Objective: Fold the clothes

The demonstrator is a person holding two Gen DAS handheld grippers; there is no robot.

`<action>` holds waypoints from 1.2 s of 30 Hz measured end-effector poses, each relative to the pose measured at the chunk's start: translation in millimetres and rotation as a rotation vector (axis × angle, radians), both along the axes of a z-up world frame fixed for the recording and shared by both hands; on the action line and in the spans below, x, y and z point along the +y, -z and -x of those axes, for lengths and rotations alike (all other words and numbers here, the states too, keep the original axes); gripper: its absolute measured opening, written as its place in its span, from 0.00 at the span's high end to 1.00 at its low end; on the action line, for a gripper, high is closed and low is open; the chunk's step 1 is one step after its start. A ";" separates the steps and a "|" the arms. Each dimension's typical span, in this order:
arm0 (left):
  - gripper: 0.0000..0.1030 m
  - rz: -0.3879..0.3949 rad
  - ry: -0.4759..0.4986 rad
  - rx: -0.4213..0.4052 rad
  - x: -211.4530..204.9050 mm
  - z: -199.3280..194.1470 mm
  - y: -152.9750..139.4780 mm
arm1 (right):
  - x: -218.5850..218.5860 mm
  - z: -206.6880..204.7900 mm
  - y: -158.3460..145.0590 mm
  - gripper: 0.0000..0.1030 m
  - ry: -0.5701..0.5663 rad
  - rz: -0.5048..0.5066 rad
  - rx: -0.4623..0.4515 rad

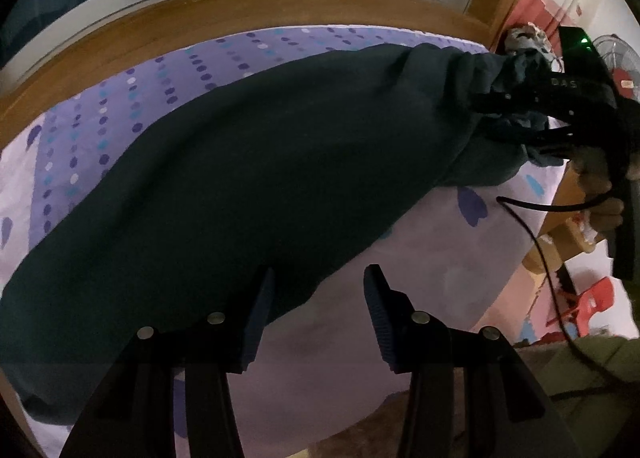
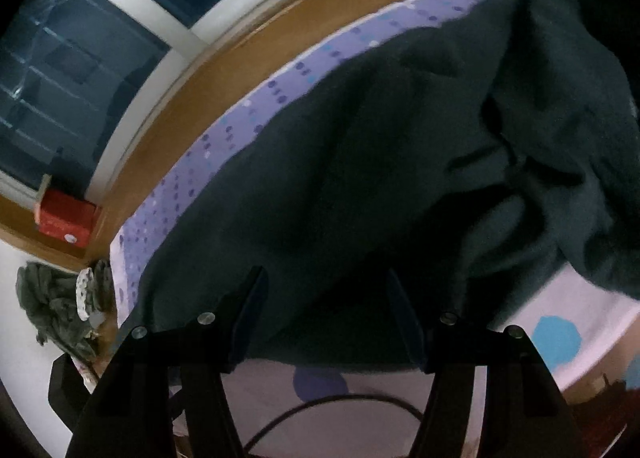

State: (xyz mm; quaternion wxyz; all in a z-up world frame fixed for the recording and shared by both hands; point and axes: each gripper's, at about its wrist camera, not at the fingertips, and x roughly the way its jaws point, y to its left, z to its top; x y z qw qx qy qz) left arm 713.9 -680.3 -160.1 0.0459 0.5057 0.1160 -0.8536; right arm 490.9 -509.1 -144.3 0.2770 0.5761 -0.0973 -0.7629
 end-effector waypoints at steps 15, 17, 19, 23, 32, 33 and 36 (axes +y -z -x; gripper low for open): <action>0.51 0.060 -0.058 -0.058 15.3 24.2 11.0 | -40.0 -2.0 8.5 0.97 -0.148 0.042 0.042; 0.51 0.075 -0.066 -0.054 17.5 24.5 9.7 | -34.8 -0.5 0.2 0.97 -0.141 0.121 0.058; 0.51 0.093 -0.072 -0.054 19.5 25.0 9.6 | -31.4 1.4 -12.4 0.97 -0.135 0.193 0.071; 0.51 0.173 -0.112 -0.048 19.7 26.2 9.3 | -31.7 0.9 -40.5 0.97 -0.159 0.272 0.130; 0.51 0.370 -0.392 -0.107 -26.1 16.5 21.4 | -16.6 10.9 -77.9 0.98 -0.123 0.375 0.189; 0.51 0.354 -0.433 -0.109 -35.9 11.7 23.3 | -11.8 13.4 -83.8 0.98 -0.112 0.387 0.204; 0.54 0.260 -0.526 -0.040 -62.2 -4.6 14.5 | -1.5 21.1 -100.8 0.98 -0.082 0.401 0.261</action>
